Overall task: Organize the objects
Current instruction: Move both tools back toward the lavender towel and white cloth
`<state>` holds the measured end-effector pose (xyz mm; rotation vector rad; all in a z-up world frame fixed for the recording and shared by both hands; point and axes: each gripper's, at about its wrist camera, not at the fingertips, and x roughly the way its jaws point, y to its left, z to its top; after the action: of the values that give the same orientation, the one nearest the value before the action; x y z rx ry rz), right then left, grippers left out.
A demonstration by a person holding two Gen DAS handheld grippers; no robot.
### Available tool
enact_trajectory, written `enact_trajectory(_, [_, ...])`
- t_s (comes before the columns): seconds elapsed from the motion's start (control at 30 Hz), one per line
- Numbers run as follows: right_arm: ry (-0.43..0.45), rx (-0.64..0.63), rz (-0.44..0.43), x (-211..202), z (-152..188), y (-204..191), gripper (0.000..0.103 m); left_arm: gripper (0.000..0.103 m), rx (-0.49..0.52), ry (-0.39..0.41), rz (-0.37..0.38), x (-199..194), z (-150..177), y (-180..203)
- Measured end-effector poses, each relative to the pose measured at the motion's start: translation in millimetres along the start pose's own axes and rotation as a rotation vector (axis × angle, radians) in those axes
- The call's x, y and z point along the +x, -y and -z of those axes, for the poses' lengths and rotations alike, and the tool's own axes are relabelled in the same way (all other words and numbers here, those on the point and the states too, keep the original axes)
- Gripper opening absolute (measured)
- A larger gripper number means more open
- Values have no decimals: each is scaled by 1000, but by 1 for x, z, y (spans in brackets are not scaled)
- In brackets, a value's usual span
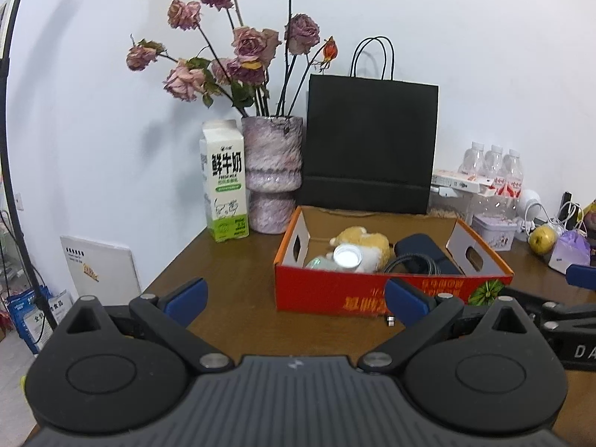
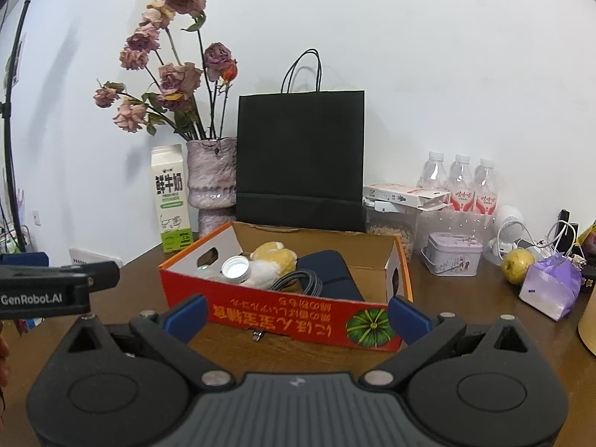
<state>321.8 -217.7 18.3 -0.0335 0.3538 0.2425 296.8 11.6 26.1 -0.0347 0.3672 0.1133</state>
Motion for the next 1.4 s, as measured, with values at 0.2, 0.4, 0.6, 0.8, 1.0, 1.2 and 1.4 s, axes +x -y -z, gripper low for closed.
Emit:
enact_trajectory(0.2, [-12, -14, -12, -18, 13, -9, 103, 103, 3, -21, 3, -16, 12, -16])
enact_trajectory(0.4, [-45, -32, -27, -30, 32, -17, 103, 103, 6, -46, 7, -29, 24, -30])
enact_trajectory(0.6, [-96, -63, -39, -36, 52, -24, 103, 103, 20, -82, 15, -36, 39, -44])
enact_trajectory(0.8, [-159, -106, -61, -30, 69, -35, 103, 103, 24, -113, 22, -38, 52, -61])
enact_trajectory(1.0, [-208, -156, -84, -7, 73, -47, 103, 103, 24, -134, 13, -39, 60, -73])
enact_trajectory(1.2, [-261, -154, -122, 26, 66, -55, 103, 103, 14, -148, 11, -38, 63, -85])
enact_trajectory(1.4, [-322, -68, -142, 60, 72, -52, 103, 103, 8, -152, 10, -38, 64, -89])
